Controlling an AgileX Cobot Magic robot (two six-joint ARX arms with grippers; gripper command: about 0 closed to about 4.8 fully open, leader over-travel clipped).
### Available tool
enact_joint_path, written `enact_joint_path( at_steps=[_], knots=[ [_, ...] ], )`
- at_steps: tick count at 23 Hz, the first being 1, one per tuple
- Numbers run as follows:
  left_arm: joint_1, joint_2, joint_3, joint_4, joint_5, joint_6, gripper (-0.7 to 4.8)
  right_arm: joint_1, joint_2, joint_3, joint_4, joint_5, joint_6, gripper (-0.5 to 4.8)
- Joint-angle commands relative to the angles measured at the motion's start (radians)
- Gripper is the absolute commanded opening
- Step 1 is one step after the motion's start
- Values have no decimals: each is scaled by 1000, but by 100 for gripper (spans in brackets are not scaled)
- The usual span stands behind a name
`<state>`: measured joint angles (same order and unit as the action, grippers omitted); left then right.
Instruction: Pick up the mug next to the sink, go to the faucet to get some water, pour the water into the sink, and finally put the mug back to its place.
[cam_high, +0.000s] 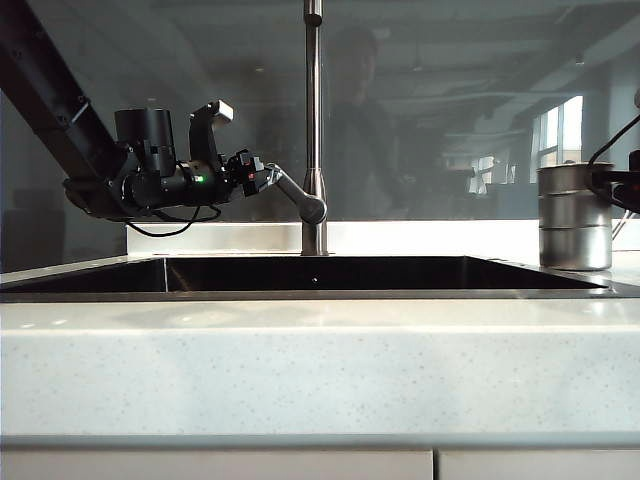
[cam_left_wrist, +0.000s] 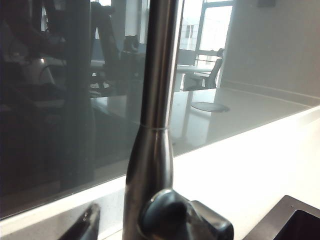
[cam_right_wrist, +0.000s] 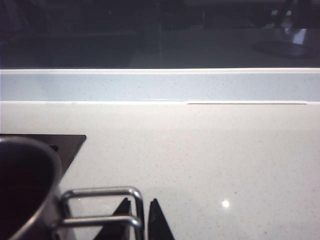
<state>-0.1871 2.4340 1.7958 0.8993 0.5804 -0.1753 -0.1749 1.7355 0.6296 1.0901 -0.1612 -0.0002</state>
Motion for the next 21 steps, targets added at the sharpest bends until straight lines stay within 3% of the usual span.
enact_joint_path(
  at_steps=[1,12,14,17,21],
  knots=[
    [3,-1,0,-1,-15,3,210,0,-8,4,-10,3,0,68],
    [5,-2,0,0,-7,-14,210,-2,-51,-47,-19,6,0,68],
    [6,-3,0,41,75,-18,212,-2,-112,-108,-19,11,0,68],
    [8,-3,0,114,121,-53,223,-2,-160,-155,-19,19,0,68],
    [15,-3,0,228,118,-113,395,-2,-192,-188,-17,98,0,83]
  ],
)
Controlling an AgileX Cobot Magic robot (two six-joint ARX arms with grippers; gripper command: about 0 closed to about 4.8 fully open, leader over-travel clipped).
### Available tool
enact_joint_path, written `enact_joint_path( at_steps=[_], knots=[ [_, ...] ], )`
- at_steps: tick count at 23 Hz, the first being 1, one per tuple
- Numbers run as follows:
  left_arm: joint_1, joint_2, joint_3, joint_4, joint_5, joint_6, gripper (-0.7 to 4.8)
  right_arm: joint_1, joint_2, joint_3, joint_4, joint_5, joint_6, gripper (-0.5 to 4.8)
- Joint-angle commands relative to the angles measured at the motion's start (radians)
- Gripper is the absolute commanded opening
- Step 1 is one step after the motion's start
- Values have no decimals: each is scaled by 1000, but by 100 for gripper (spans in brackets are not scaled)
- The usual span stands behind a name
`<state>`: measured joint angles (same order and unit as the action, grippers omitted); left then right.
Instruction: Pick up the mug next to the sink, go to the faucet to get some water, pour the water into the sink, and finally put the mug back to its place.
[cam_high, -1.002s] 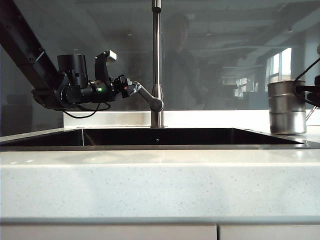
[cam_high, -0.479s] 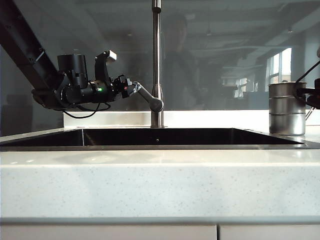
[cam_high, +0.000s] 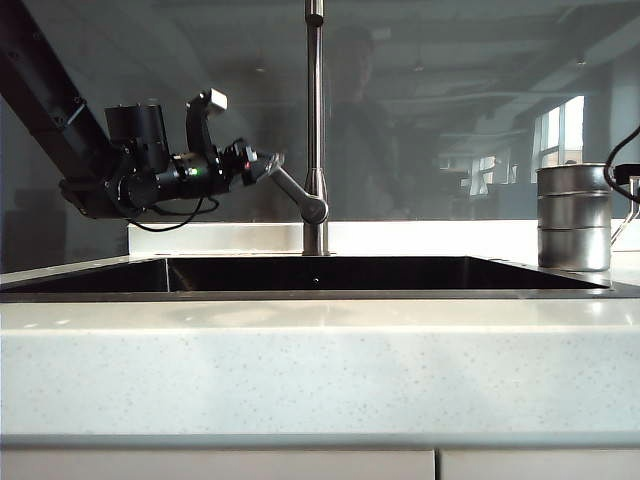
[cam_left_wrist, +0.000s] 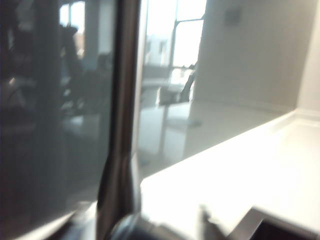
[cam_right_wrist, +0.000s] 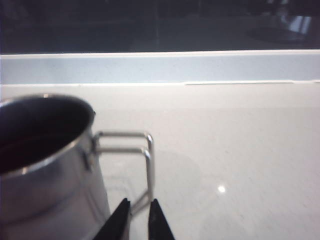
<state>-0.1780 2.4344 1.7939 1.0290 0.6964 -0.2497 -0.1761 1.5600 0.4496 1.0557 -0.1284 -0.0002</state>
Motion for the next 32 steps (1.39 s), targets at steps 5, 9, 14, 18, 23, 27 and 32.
enact_joint_path(
  at_steps=[5,9,14,18,23,27,32],
  knots=[
    [50,-26,2,193,24,-179,400,0,-77,-15,-8,85,5,86],
    [85,-61,2,207,127,-288,172,2,-153,-15,-85,81,68,86],
    [129,-115,0,203,186,-396,-3,4,-274,-15,-181,77,151,86],
    [156,-209,-1,-2,124,-383,0,39,-415,-15,-293,69,165,68],
    [126,-510,-1,-888,-374,287,-2,160,-655,-15,-507,125,165,-9],
    [126,-710,-87,-964,-424,230,-2,267,-824,-15,-702,202,181,-9],
    [119,-1026,-386,-965,-459,251,-2,336,-961,-15,-834,201,184,-9]
  ],
)
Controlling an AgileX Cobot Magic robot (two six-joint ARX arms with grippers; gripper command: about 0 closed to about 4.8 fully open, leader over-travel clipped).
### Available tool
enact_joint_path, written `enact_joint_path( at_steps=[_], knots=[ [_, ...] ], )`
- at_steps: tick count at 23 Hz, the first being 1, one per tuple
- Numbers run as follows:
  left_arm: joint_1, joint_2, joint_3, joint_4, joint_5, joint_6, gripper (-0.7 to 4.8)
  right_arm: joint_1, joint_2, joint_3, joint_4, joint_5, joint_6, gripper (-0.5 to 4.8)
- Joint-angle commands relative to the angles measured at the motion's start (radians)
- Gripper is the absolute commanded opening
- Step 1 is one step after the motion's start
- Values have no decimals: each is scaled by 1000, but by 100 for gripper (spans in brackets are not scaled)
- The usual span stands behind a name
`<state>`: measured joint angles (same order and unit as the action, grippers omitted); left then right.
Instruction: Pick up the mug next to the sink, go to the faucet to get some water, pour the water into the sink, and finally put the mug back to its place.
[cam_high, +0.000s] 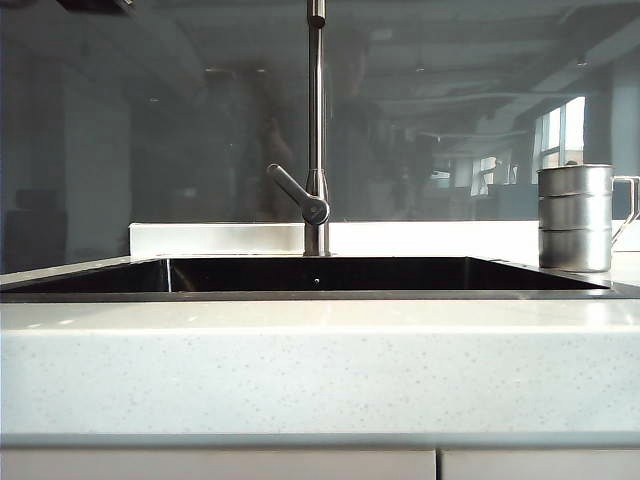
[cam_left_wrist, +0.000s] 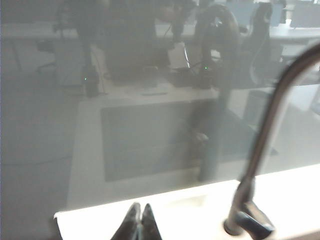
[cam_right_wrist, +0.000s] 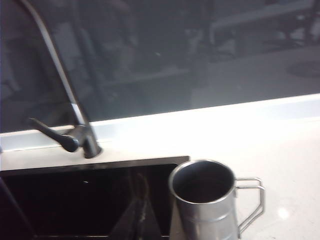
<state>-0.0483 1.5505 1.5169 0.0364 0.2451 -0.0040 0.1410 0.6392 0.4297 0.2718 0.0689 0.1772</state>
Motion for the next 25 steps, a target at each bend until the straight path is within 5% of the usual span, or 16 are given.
enact_joint_path(
  at_steps=[1,7,13,25],
  knots=[
    [-17,-211,-175,33,-32,8,-2,28,-62,5,-75,4,7,-9],
    [-64,-719,-671,76,-158,31,-2,35,-128,5,-186,3,6,-8],
    [-64,-993,-897,23,-250,30,-3,33,-127,5,-232,3,6,-8],
    [-64,-1175,-973,-156,-200,-8,-2,33,-127,5,-246,4,6,-8]
  ],
)
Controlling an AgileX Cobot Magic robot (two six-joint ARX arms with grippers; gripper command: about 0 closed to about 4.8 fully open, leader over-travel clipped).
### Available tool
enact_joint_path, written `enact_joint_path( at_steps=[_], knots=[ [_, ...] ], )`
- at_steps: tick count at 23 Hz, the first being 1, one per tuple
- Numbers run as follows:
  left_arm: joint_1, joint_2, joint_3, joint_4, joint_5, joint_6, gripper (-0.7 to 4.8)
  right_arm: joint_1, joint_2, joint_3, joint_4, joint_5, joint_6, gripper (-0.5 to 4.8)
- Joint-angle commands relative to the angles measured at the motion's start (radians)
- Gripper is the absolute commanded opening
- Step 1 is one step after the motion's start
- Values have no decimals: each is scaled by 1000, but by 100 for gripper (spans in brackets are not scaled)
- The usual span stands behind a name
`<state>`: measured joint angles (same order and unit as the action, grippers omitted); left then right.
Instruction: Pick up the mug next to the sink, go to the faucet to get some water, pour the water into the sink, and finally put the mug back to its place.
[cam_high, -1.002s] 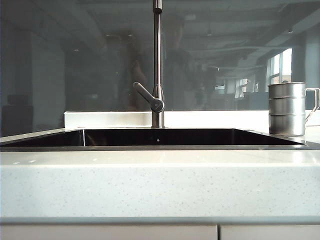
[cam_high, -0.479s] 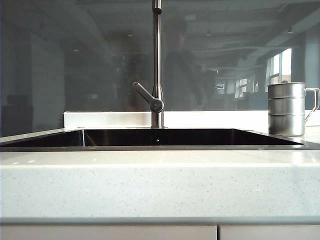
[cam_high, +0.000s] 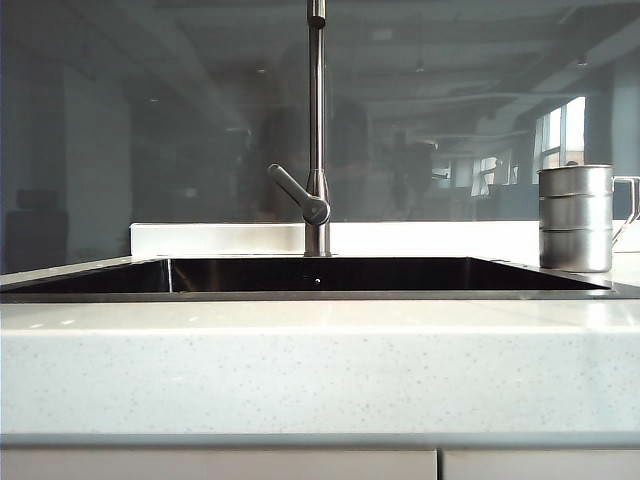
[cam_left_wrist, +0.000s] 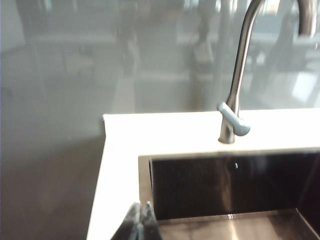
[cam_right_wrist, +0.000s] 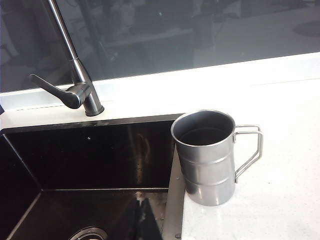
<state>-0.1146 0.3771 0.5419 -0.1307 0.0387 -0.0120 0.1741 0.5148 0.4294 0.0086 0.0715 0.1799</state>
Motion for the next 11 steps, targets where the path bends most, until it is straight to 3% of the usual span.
enact_joint_path(
  at_steps=[1,11],
  knots=[
    [2,-2,2,11,7,0,-2,0,-3,5,18,2,3,-8],
    [4,-30,-39,-24,3,49,-2,0,-3,5,18,1,3,-8]
  ],
)
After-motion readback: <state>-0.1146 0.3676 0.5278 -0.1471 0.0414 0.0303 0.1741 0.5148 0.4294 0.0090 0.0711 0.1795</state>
